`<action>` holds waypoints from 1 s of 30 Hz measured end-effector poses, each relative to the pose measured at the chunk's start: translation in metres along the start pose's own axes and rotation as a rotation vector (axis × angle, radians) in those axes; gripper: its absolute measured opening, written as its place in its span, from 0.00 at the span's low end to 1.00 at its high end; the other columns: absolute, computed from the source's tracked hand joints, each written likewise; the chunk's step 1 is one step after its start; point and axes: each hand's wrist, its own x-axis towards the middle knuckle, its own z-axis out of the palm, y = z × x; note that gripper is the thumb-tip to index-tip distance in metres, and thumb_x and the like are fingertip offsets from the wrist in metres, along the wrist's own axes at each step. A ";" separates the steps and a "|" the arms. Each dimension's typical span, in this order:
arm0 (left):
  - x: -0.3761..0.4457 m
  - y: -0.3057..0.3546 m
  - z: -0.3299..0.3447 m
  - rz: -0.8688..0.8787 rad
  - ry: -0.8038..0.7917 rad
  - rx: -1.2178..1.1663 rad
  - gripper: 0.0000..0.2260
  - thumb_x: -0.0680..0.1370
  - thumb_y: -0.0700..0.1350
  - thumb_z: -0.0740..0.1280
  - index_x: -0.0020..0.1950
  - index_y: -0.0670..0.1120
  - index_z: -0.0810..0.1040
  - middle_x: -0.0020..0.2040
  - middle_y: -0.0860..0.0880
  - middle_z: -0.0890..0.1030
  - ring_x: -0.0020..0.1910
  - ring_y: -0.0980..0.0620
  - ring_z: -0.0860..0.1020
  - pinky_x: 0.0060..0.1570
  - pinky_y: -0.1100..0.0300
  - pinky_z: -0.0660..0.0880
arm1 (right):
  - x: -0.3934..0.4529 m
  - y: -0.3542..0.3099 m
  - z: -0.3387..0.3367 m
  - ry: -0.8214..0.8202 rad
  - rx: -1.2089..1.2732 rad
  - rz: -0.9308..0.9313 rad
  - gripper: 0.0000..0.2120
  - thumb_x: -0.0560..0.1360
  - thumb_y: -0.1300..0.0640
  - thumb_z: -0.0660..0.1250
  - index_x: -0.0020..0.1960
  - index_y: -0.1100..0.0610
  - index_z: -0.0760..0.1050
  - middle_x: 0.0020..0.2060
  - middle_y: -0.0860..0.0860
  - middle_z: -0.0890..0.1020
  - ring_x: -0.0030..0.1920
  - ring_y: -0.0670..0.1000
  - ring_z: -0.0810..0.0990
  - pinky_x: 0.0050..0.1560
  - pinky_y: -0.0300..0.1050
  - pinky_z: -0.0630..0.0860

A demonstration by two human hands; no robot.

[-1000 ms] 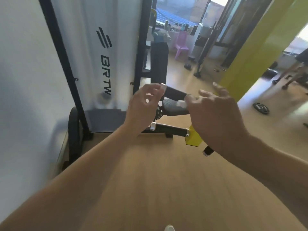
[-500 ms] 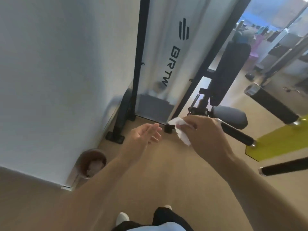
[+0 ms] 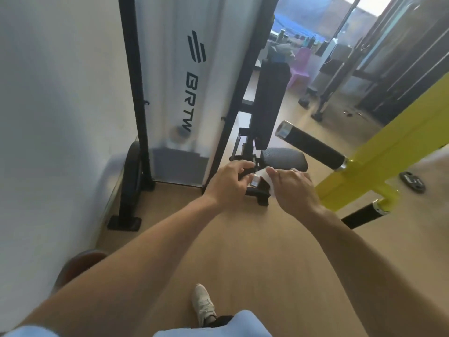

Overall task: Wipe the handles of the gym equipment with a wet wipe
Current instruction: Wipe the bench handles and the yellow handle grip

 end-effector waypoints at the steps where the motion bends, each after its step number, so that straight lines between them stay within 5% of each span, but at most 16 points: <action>1: 0.003 0.000 0.004 -0.008 -0.025 -0.022 0.14 0.81 0.46 0.66 0.66 0.50 0.78 0.62 0.50 0.82 0.59 0.52 0.80 0.61 0.57 0.76 | -0.002 0.003 -0.004 -0.036 0.110 -0.011 0.15 0.84 0.51 0.54 0.61 0.52 0.78 0.48 0.54 0.85 0.49 0.58 0.81 0.47 0.51 0.72; 4: 0.007 -0.007 0.017 -0.018 -0.080 -0.072 0.13 0.81 0.47 0.67 0.65 0.49 0.80 0.58 0.50 0.84 0.57 0.53 0.82 0.60 0.52 0.79 | -0.007 0.000 -0.011 -0.296 0.504 0.030 0.26 0.84 0.41 0.44 0.63 0.48 0.78 0.54 0.51 0.83 0.54 0.53 0.79 0.61 0.54 0.71; 6: 0.007 -0.013 0.022 -0.025 -0.085 -0.122 0.14 0.80 0.48 0.68 0.65 0.48 0.82 0.58 0.51 0.85 0.57 0.54 0.82 0.60 0.53 0.79 | -0.015 0.002 -0.004 -0.280 0.401 -0.045 0.25 0.85 0.45 0.43 0.65 0.50 0.76 0.56 0.50 0.83 0.56 0.53 0.79 0.67 0.53 0.67; 10: 0.009 -0.015 0.025 -0.069 -0.062 -0.178 0.12 0.80 0.48 0.69 0.61 0.49 0.84 0.56 0.51 0.86 0.55 0.54 0.83 0.61 0.55 0.79 | -0.025 0.018 -0.013 -0.218 0.073 0.006 0.10 0.83 0.54 0.60 0.62 0.50 0.74 0.49 0.50 0.83 0.48 0.54 0.81 0.46 0.45 0.73; 14: 0.012 -0.015 0.028 -0.060 -0.056 -0.144 0.12 0.80 0.50 0.68 0.62 0.50 0.84 0.55 0.51 0.86 0.48 0.55 0.83 0.48 0.64 0.79 | -0.037 0.022 -0.010 -0.284 -0.287 0.052 0.17 0.83 0.57 0.55 0.70 0.58 0.68 0.55 0.54 0.82 0.56 0.56 0.80 0.66 0.53 0.69; 17: 0.014 -0.016 0.033 -0.043 -0.016 -0.107 0.12 0.81 0.50 0.68 0.63 0.51 0.83 0.53 0.52 0.86 0.33 0.67 0.79 0.35 0.75 0.74 | -0.026 0.015 0.004 -0.194 -0.184 -0.021 0.15 0.82 0.57 0.55 0.67 0.58 0.69 0.56 0.55 0.81 0.57 0.57 0.79 0.70 0.54 0.65; 22: 0.014 -0.023 0.032 -0.039 0.003 -0.116 0.13 0.81 0.52 0.65 0.64 0.55 0.81 0.56 0.55 0.86 0.43 0.67 0.82 0.45 0.64 0.81 | -0.007 -0.003 0.022 -0.046 0.148 -0.107 0.11 0.80 0.57 0.65 0.60 0.59 0.72 0.52 0.53 0.83 0.54 0.57 0.82 0.68 0.52 0.69; 26: 0.015 -0.030 0.032 -0.059 -0.023 -0.135 0.15 0.81 0.56 0.65 0.66 0.56 0.80 0.57 0.55 0.85 0.38 0.62 0.82 0.39 0.61 0.80 | -0.027 0.013 -0.003 -0.326 -0.367 0.027 0.18 0.83 0.59 0.54 0.71 0.62 0.66 0.63 0.60 0.78 0.65 0.61 0.76 0.73 0.54 0.62; 28: 0.013 -0.031 0.031 -0.066 -0.049 -0.177 0.16 0.81 0.57 0.65 0.67 0.55 0.79 0.61 0.55 0.83 0.55 0.57 0.83 0.56 0.55 0.81 | -0.032 0.007 -0.024 -0.492 -0.644 0.044 0.22 0.84 0.57 0.55 0.75 0.66 0.62 0.68 0.64 0.75 0.71 0.65 0.71 0.76 0.60 0.57; 30: 0.008 -0.032 0.030 -0.100 -0.104 -0.204 0.18 0.80 0.58 0.65 0.67 0.55 0.79 0.64 0.55 0.81 0.64 0.56 0.78 0.66 0.54 0.75 | -0.030 -0.013 -0.039 -0.489 -0.683 -0.069 0.14 0.81 0.57 0.62 0.61 0.64 0.77 0.53 0.62 0.84 0.57 0.63 0.82 0.72 0.61 0.67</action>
